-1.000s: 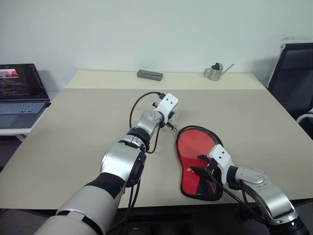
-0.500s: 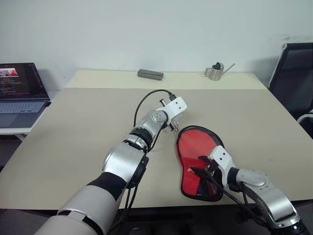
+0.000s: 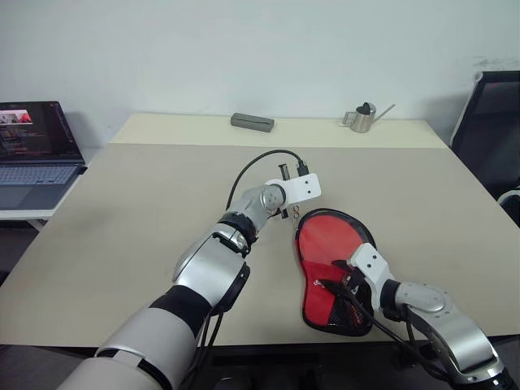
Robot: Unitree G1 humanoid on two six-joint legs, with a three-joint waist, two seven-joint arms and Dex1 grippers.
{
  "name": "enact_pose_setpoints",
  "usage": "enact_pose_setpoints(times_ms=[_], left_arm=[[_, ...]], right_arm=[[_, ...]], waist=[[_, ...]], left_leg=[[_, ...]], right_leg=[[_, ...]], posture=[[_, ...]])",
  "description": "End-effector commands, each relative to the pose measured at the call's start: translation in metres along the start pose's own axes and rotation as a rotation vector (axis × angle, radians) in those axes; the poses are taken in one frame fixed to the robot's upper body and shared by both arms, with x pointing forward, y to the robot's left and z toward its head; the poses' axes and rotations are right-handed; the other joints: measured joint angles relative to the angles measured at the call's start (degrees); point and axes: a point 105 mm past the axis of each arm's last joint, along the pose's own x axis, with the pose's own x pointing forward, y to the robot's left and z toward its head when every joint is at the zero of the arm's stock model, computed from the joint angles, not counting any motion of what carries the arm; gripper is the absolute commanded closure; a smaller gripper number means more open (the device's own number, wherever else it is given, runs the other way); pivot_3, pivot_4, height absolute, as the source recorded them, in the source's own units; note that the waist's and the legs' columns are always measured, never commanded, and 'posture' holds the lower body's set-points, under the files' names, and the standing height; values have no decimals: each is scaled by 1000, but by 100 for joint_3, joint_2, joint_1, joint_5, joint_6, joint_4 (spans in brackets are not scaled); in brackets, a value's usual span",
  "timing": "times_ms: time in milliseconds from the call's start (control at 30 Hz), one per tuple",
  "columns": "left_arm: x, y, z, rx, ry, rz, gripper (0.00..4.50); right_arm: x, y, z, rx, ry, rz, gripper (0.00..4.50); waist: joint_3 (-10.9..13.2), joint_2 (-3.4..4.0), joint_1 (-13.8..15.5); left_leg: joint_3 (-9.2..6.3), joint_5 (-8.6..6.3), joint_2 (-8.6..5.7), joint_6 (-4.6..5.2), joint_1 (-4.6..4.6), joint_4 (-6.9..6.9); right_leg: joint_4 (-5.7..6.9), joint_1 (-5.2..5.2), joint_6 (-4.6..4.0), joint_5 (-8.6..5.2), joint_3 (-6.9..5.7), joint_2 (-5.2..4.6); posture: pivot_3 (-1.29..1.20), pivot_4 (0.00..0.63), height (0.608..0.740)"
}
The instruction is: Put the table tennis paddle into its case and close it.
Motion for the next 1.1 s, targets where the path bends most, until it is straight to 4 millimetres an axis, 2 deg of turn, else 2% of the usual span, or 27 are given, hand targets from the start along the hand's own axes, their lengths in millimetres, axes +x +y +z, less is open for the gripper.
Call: enact_pose_setpoints(times_ms=[33, 300, 433, 533, 633, 767, 800, 900, 933, 1033, 1100], left_arm=[[-11, 72, 47, 32, -121, 266, 4496], [-9, 67, 56, 79, -135, 266, 4496], [-8, 63, 57, 72, -140, 250, 4496], [-7, 54, 50, 12, -151, 204, 4496], [-7, 43, 35, -46, -161, 137, 4496], [-17, 40, -8, -165, -121, 82, 4496], [-19, 40, -14, -184, -113, 81, 4496], [-35, 47, -63, -234, -17, 94, 4496], [-40, 48, -73, -255, 0, 96, 4496], [-49, 54, -86, -321, 3, 93, 4496], [-52, 55, -86, -374, -25, 60, 4496]], right_arm=[[0, 23, -48, 141, 182, 87, 1571], [0, 24, -48, 143, 180, 81, 1571], [0, 24, -47, 144, 178, 80, 1571], [2, 22, -46, 145, 173, 80, 1571], [4, 21, -44, 148, 167, 79, 1571], [9, 18, -42, 152, 154, 79, 1571], [10, 18, -42, 152, 153, 79, 1571], [16, 14, -37, 154, 130, 76, 1571], [17, 13, -35, 155, 124, 75, 1571], [21, 10, -34, 156, 117, 74, 1571], [23, 8, -32, 156, 109, 75, 1571]], waist=[[0, 0, 1], [2, 3, -6], [2, 3, -6], [2, 3, -6], [-1, 7, -9], [-8, 18, -39], [-9, 19, -44], [-10, 14, -69], [-9, 11, -88], [-5, 6, -109], [-5, 7, -121]], left_leg=[[0, 0, -1, 0, -2, 0], [1, 0, 3, -1, -2, 0], [3, 0, 2, 0, -1, 0], [3, 0, 2, 0, -1, 0], [4, 0, 2, 0, 0, 1], [11, 0, 11, 0, 5, 0], [13, 0, 16, 1, 10, 0], [31, 9, 46, 16, 22, 1], [43, 12, 60, 21, 26, 1], [57, 15, 89, 27, 31, 2], [56, 5, 99, 9, 35, 1]], right_leg=[[-1, 0, 0, 0, 0, -1], [0, -1, 0, 0, -7, -3], [-1, -1, 1, 0, -7, -3], [0, -1, 1, 0, -7, -3], [0, -1, 1, 0, -7, -3], [3, 5, 1, 0, -9, -3], [3, 5, 1, 0, -13, -3], [3, 5, 12, 7, -21, 0], [2, 3, 21, 13, -24, 0], [3, -11, 26, 18, -51, 0], [3, -14, 25, 18, -64, 0]], posture=[[0, 150, 740], [0, 150, 740], [0, 150, 740], [0, 150, 740], [0, 150, 740], [0, 150, 740], [0, 150, 740], [0, 150, 740], [0, 150, 740], [0, 150, 740], [0, 150, 740]])
